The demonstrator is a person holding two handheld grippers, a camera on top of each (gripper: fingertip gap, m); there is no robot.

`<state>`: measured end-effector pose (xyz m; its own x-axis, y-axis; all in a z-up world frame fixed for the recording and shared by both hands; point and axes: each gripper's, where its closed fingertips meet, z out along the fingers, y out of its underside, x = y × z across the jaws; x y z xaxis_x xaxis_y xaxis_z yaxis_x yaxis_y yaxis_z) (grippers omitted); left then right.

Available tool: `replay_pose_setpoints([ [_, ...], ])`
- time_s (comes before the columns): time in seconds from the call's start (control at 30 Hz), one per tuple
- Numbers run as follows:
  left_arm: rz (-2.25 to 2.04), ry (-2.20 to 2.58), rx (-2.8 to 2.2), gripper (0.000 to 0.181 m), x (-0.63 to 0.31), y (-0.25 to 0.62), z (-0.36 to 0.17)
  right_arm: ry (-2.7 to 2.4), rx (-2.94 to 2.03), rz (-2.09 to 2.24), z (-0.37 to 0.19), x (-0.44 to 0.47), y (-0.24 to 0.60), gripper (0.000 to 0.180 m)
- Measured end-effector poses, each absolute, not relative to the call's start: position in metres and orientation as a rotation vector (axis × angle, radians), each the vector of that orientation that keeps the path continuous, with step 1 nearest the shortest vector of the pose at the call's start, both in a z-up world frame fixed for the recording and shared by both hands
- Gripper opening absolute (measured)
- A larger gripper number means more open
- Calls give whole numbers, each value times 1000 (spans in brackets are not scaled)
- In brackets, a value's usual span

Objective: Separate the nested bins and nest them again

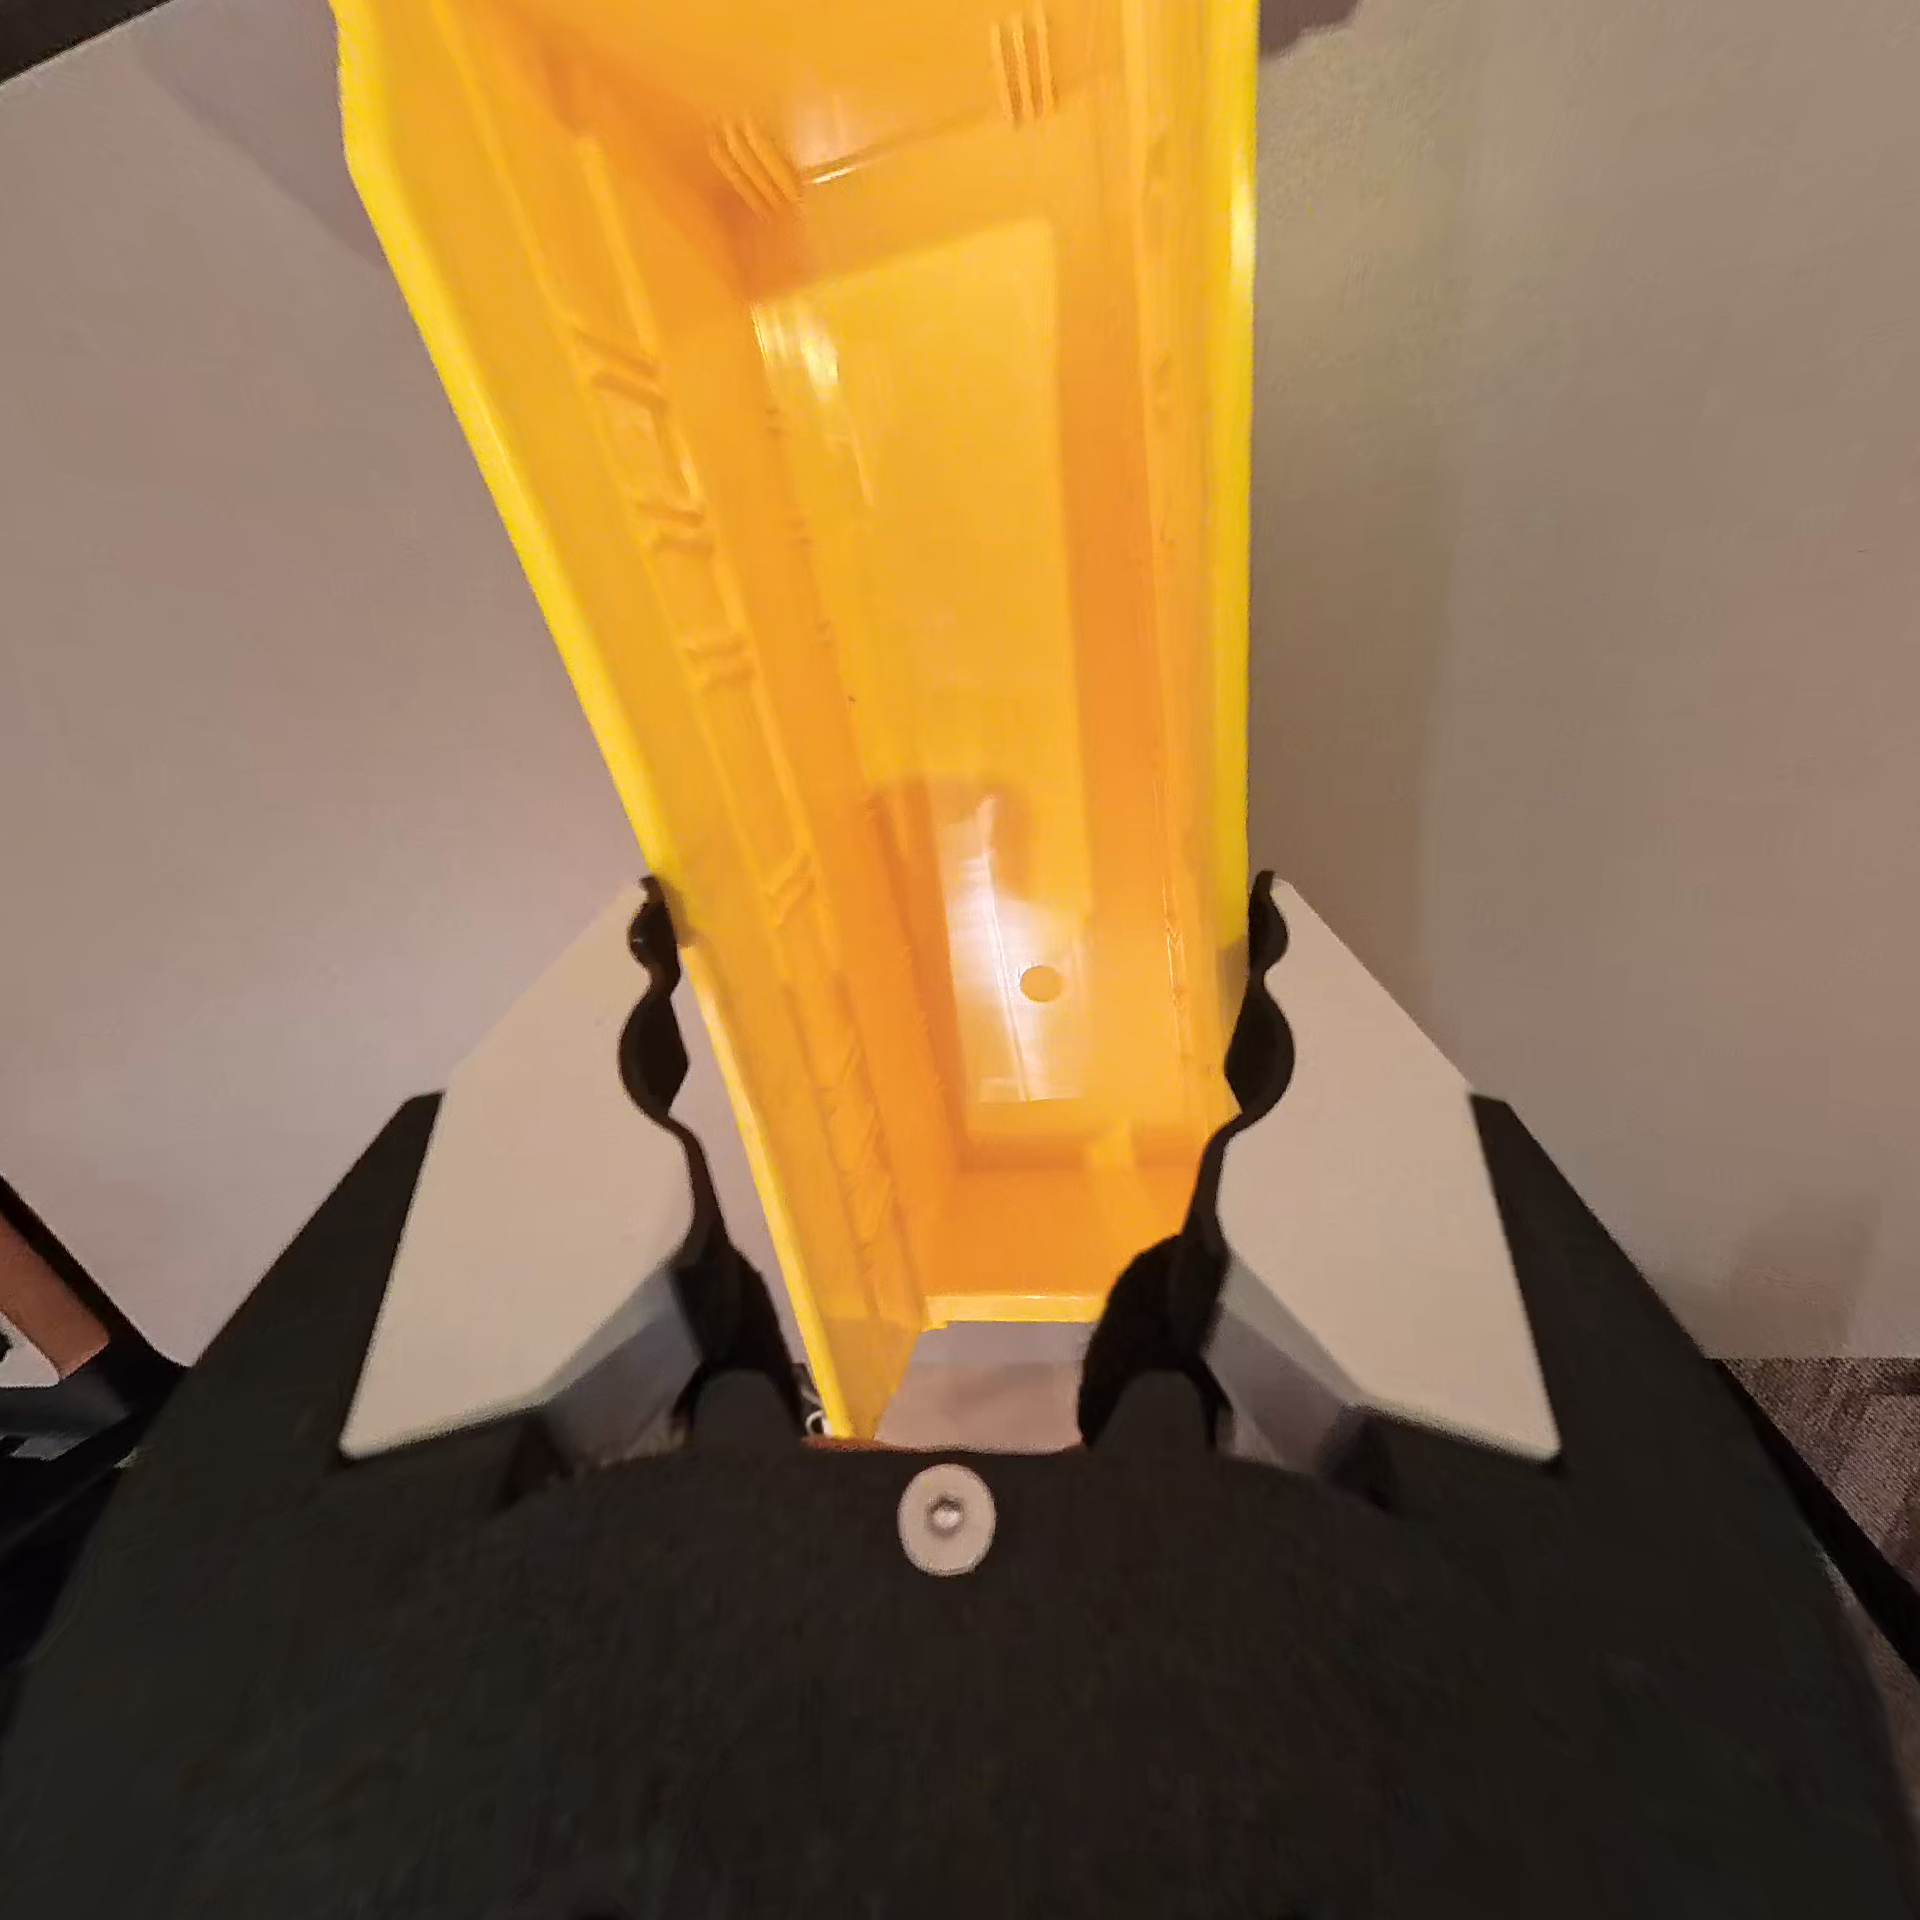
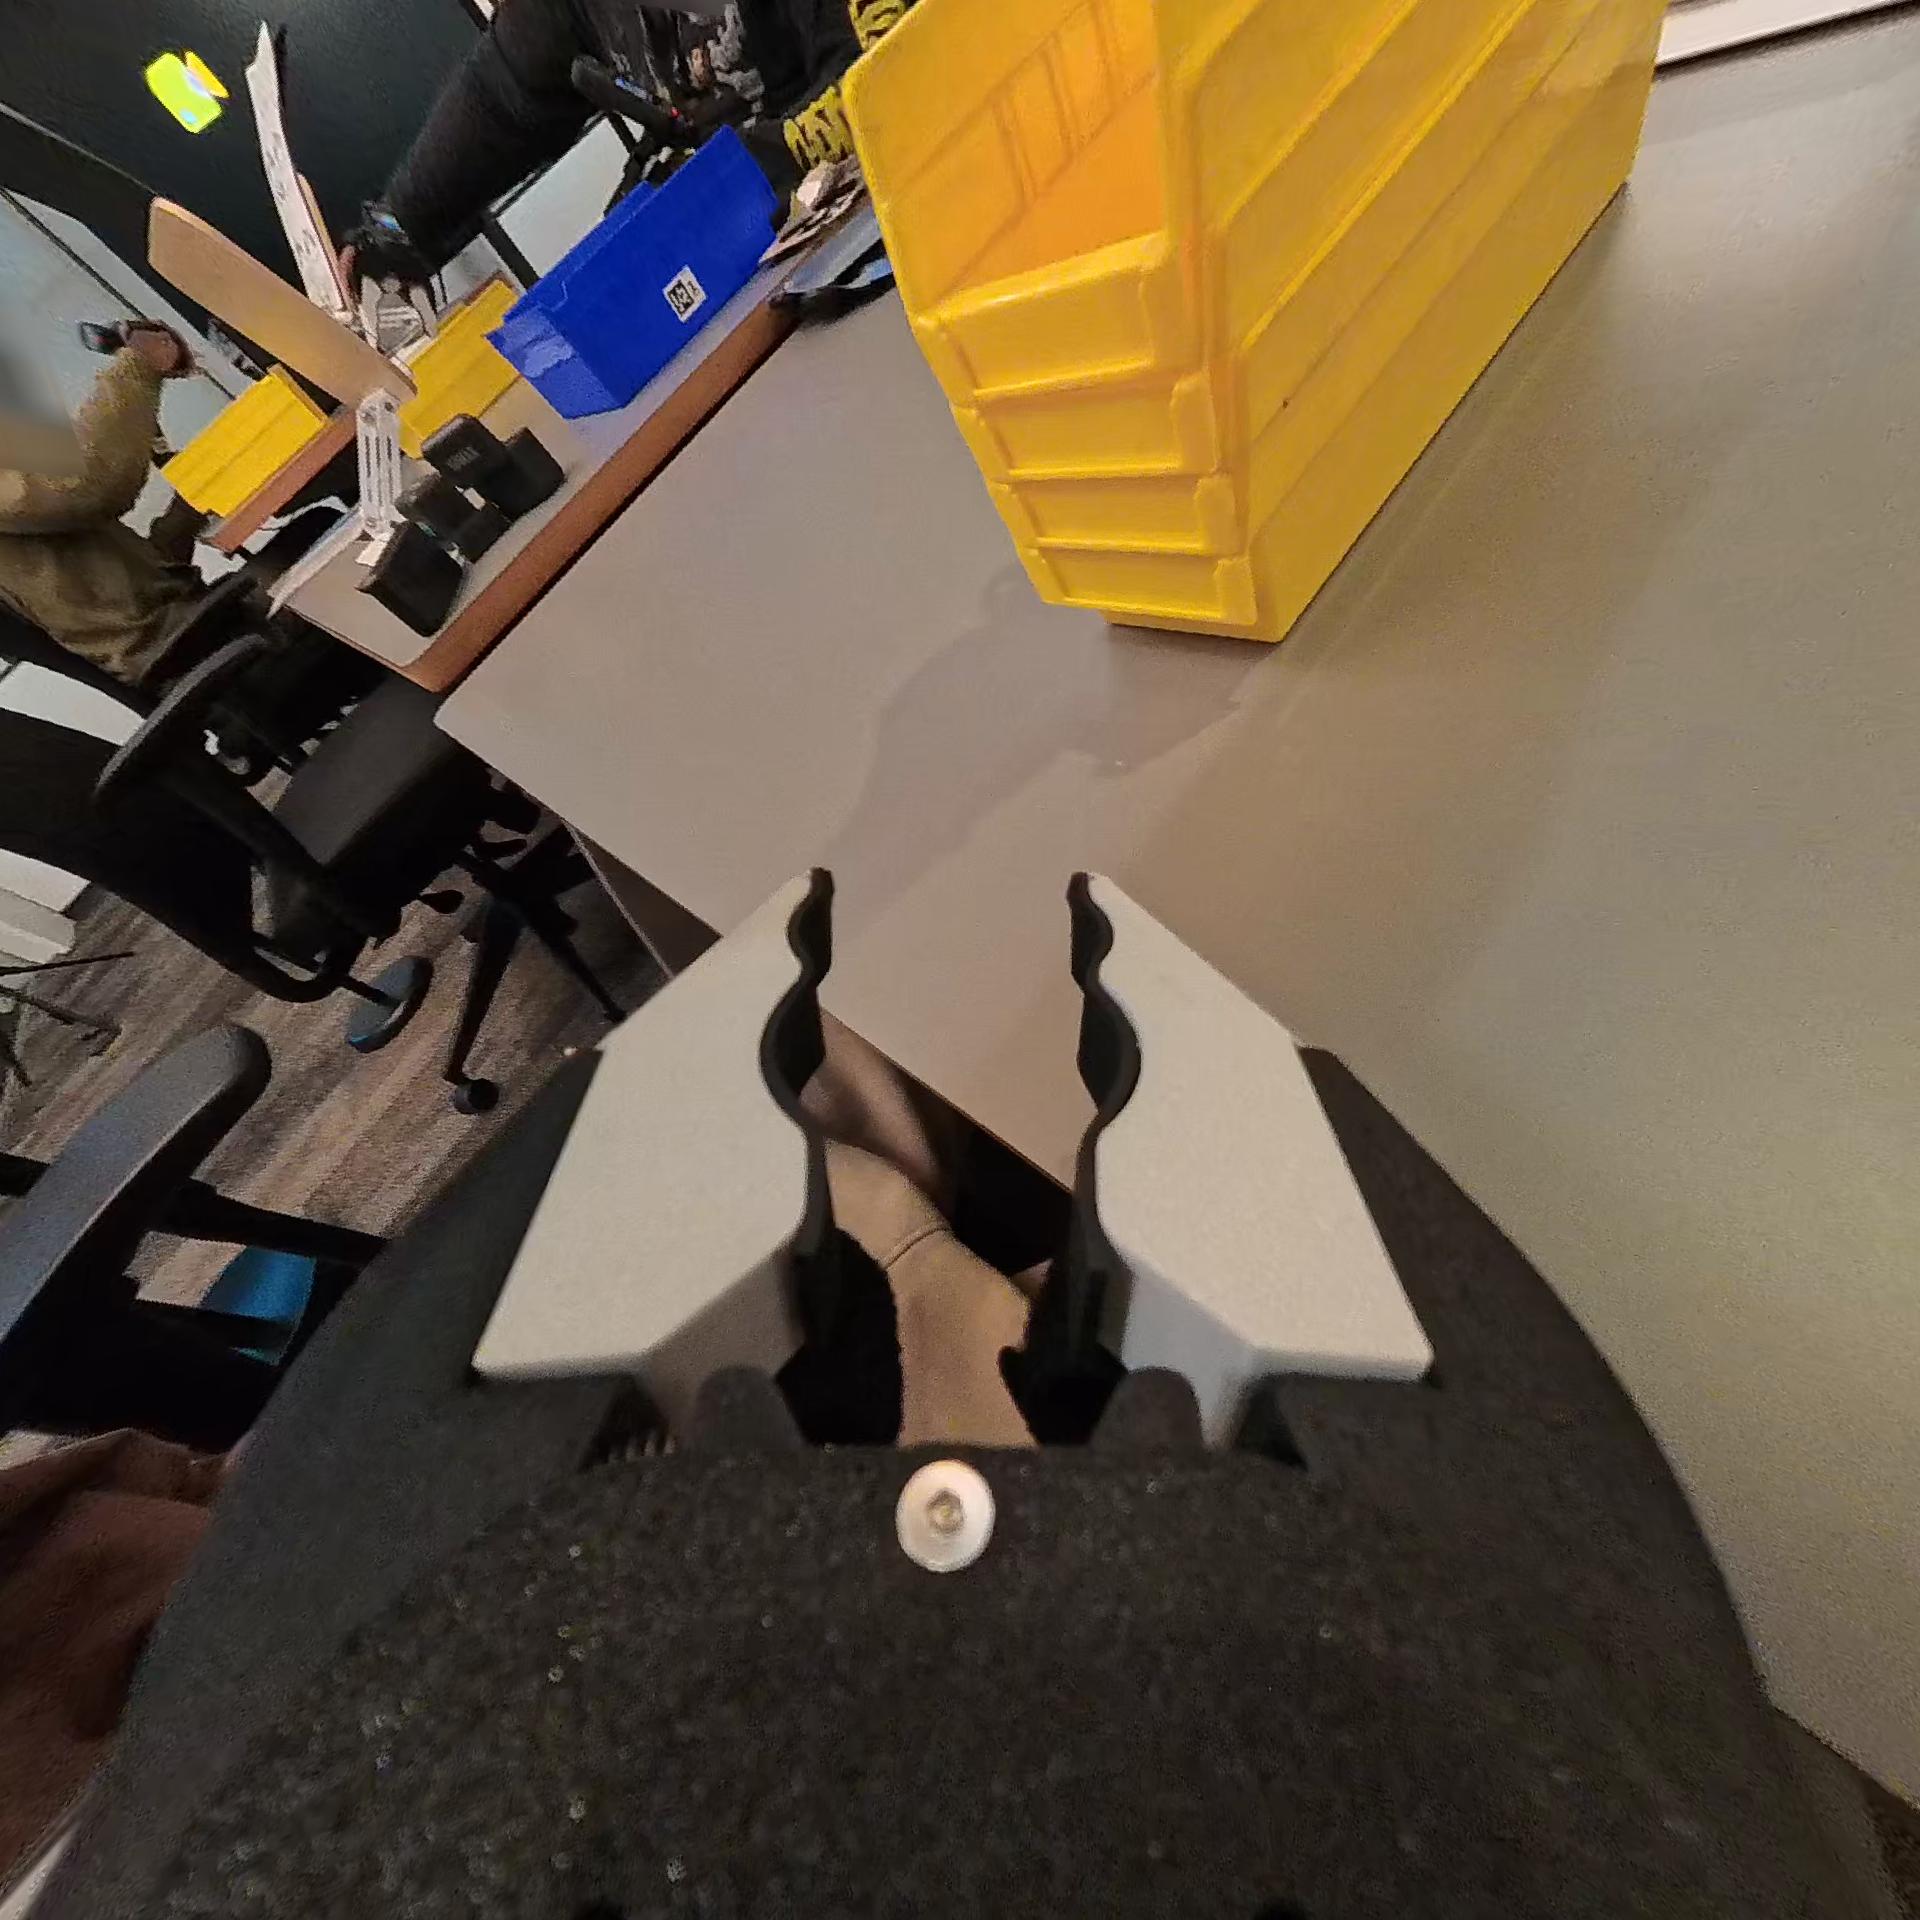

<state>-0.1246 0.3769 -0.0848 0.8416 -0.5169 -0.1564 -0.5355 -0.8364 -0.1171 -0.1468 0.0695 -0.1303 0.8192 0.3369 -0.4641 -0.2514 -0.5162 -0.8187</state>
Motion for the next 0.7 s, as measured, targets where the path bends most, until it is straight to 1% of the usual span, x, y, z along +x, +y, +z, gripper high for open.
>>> replay_pose_setpoints([
  [0.17, 163, 846, -2884, 119, -123, 371, -87, -73, -1994, 793, -130, -154, 72, 46],
  [0.33, 73, 807, -2878, 122, -121, 371, -85, -86, -2009, 821, -133, -161, 71, 46],
  [0.43, -1, 774, -2873, 114, -120, 372, -82, -96, -2004, 818, -132, -163, 70, 47],
  [0.53, -132, 705, -2891, 99, -118, 372, -75, -98, -2014, 827, -134, -163, 70, 47],
  [0.6, -152, 717, -2907, 93, -121, 370, -73, -94, -2014, 831, -134, -163, 70, 47],
  [0.7, -139, 726, -2901, 89, -120, 369, -73, -94, -2015, 826, -134, -161, 70, 47],
])
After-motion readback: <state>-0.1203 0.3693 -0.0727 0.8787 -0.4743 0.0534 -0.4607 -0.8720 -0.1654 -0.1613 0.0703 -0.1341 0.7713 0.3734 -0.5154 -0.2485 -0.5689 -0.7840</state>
